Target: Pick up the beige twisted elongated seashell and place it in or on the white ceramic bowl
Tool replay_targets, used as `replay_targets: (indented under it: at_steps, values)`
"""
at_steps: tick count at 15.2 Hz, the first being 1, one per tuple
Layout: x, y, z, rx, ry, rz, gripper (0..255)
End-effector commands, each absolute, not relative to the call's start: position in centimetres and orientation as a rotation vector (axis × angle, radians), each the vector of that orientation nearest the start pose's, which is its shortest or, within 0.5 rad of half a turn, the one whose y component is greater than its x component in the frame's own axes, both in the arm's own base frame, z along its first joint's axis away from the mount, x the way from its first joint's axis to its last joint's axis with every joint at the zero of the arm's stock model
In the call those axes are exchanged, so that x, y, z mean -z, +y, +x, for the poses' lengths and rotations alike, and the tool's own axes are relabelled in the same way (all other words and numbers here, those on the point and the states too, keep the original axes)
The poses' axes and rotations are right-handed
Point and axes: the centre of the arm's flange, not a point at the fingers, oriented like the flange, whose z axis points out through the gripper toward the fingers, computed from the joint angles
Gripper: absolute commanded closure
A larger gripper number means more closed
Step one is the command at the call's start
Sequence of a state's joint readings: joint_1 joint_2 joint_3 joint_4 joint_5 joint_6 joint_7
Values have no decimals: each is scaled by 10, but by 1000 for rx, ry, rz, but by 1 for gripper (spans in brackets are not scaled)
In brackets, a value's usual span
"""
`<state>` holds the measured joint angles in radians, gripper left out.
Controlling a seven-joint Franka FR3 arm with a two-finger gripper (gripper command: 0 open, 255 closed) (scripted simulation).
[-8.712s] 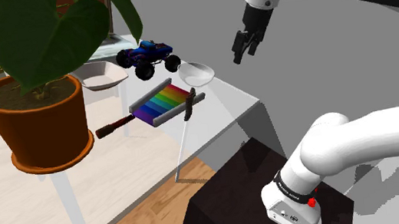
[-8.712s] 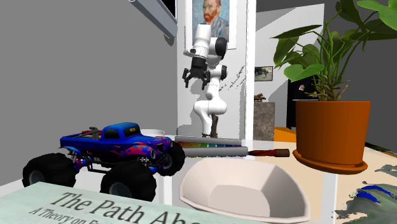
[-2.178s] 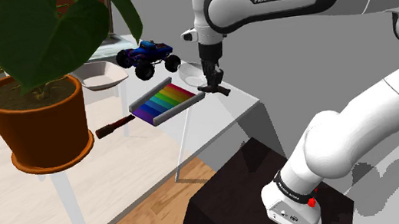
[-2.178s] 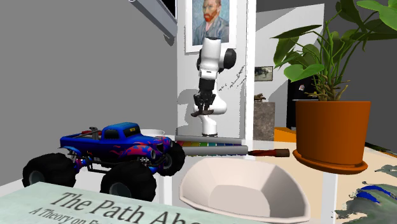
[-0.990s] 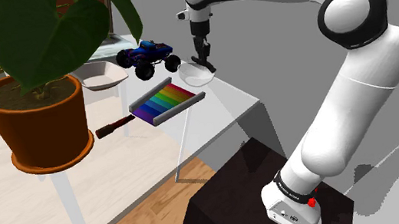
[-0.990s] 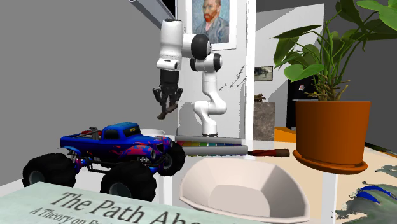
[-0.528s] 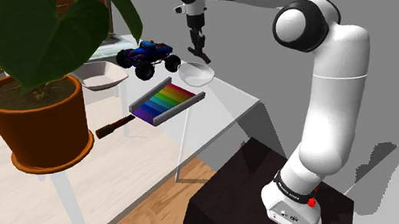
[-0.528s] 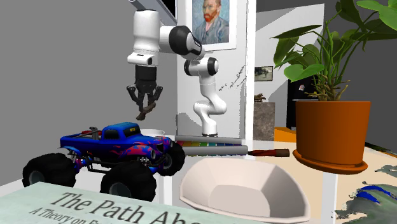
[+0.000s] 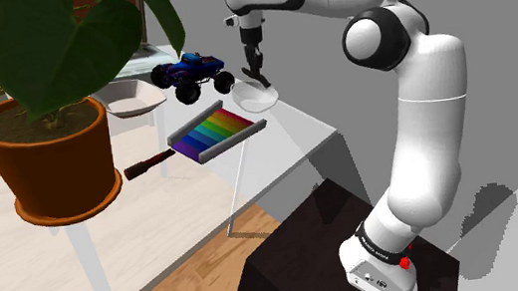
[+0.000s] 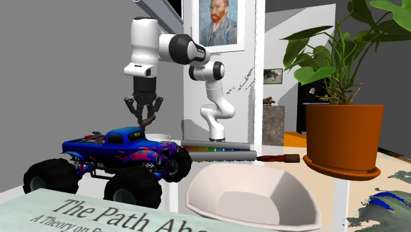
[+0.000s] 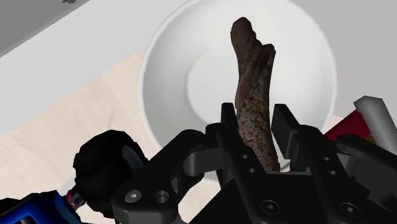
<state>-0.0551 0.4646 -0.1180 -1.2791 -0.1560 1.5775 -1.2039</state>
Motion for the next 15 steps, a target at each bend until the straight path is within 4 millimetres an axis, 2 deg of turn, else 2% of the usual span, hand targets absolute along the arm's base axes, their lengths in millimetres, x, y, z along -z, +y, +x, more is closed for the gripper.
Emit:
replay_targets:
  at_steps: [1,8,15]
  values:
    - [-467,-116,666,-411,-1594,-2744,255]
    - [-428,-116,666,-411,-1594,-2744,255]
    - [-428,-116,666,-411,-1594,-2744,255]
